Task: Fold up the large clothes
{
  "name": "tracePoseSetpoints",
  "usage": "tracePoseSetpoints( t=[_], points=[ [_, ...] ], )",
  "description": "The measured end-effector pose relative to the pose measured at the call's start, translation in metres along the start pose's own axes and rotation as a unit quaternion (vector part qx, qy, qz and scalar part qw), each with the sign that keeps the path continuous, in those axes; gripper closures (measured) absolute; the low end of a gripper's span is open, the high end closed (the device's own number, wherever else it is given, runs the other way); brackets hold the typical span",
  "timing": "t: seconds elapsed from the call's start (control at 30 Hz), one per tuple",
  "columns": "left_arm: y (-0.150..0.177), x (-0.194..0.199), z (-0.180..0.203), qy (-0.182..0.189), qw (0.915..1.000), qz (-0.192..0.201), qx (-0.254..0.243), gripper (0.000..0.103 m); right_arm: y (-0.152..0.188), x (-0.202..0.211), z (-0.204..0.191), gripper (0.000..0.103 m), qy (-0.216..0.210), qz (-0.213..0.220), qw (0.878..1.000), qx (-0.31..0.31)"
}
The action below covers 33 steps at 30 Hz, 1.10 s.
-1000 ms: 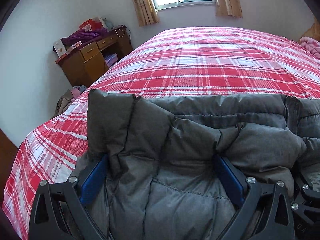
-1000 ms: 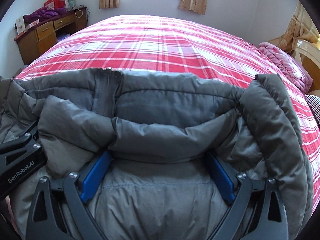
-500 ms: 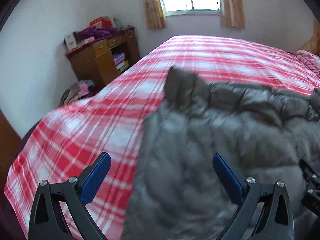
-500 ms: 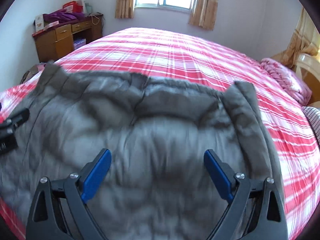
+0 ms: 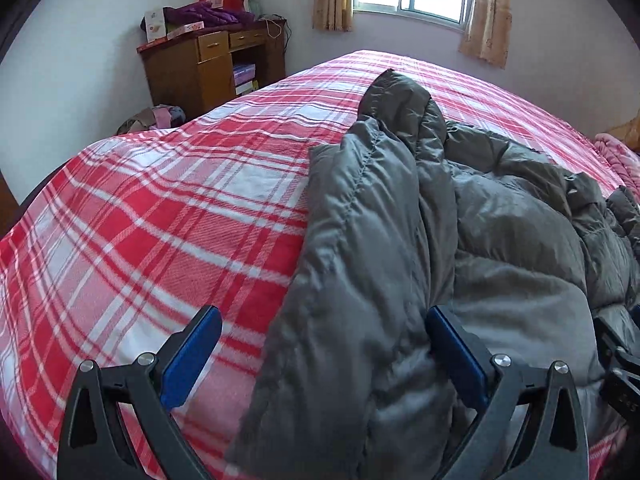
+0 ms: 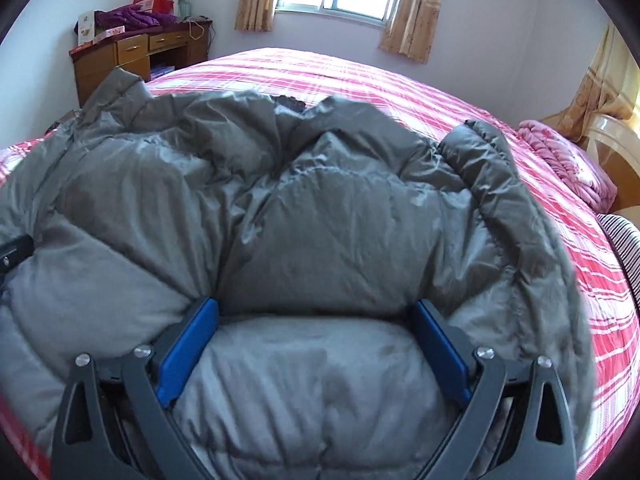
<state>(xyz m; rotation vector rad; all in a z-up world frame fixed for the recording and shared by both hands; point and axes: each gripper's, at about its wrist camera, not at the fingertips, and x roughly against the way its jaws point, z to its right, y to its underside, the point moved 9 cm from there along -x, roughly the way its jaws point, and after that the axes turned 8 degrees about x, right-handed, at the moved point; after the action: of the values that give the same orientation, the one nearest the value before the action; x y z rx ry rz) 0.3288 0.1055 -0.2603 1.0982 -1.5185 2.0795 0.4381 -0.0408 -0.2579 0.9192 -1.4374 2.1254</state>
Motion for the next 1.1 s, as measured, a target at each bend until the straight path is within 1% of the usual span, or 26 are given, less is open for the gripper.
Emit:
tracePoseSetpoints(
  t=[0.03,0.1,0.17,0.2,0.27,0.4,0.47,0.5,0.53,0.57,0.6,0.63,0.67,0.77,0.8,0.83,0.93,1.1],
  points=[
    [0.003,0.003,-0.002,0.004,1.0,-0.002,0.003,0.001,0.002,0.012,0.001,0.006,-0.002,0.005,1.0,-0.007],
    [0.01,0.003,-0.002,0.011,0.9998,-0.009,0.014,0.001,0.006,0.04,-0.002,0.006,-0.013,0.029,0.999,-0.015],
    [0.018,-0.004,0.0,0.02,0.9995,-0.017,0.02,0.001,0.015,0.05,-0.008,0.005,-0.007,0.034,0.999,-0.006],
    [0.019,-0.008,0.0,0.028,0.9991,-0.021,0.025,0.001,0.021,0.05,-0.013,0.005,-0.005,0.033,0.999,0.0],
    [0.021,-0.013,0.001,0.053,0.9972,-0.025,0.045,0.001,0.029,0.039,-0.022,0.005,0.006,0.023,1.0,0.018],
    [0.02,-0.014,0.005,0.068,0.9971,-0.011,0.034,0.001,0.033,0.021,-0.018,0.001,0.014,0.017,1.0,0.019],
    [0.02,-0.014,0.008,0.078,0.9964,-0.009,0.032,0.004,0.035,0.018,-0.015,0.0,0.014,0.016,1.0,0.016],
    [0.019,-0.014,0.01,0.082,0.9962,-0.007,0.029,0.01,0.034,0.016,-0.014,0.0,0.012,0.016,1.0,0.013],
    [0.02,-0.012,0.013,0.089,0.9957,-0.008,0.025,0.023,0.035,0.016,-0.014,0.0,0.01,0.016,1.0,0.009],
    [0.02,-0.009,0.02,0.107,0.9939,-0.011,0.02,0.031,0.035,0.015,-0.013,0.0,0.009,0.017,1.0,0.008],
    [0.021,-0.006,0.026,0.119,0.9926,-0.016,0.019,0.044,0.035,0.016,-0.013,0.0,0.009,0.019,1.0,0.008],
    [0.021,-0.005,0.031,0.132,0.9908,-0.024,0.019,0.055,0.036,0.017,-0.013,0.0,0.011,0.02,1.0,0.009],
    [0.022,-0.004,0.036,0.141,0.9893,-0.03,0.018,0.057,0.037,0.019,-0.015,0.0,0.012,0.02,1.0,0.009],
    [0.022,-0.003,0.041,0.156,0.9873,-0.03,0.013,0.069,0.037,0.017,-0.017,0.0,0.011,0.019,1.0,0.008],
    [0.02,-0.002,0.039,0.162,0.9863,-0.029,0.014,0.077,0.037,0.017,-0.017,0.0,0.011,0.018,1.0,0.008],
    [0.018,0.002,0.039,0.166,0.9856,-0.026,0.013,0.083,0.038,0.017,-0.017,0.0,0.012,0.017,1.0,0.008],
    [0.014,0.009,0.037,0.175,0.9841,-0.023,0.014,0.088,0.037,0.016,-0.015,0.0,0.012,0.015,1.0,0.004],
    [0.009,0.025,0.029,0.198,0.9797,-0.018,0.026,0.093,0.038,0.019,-0.018,0.0,0.019,0.012,1.0,-0.005]
  ],
)
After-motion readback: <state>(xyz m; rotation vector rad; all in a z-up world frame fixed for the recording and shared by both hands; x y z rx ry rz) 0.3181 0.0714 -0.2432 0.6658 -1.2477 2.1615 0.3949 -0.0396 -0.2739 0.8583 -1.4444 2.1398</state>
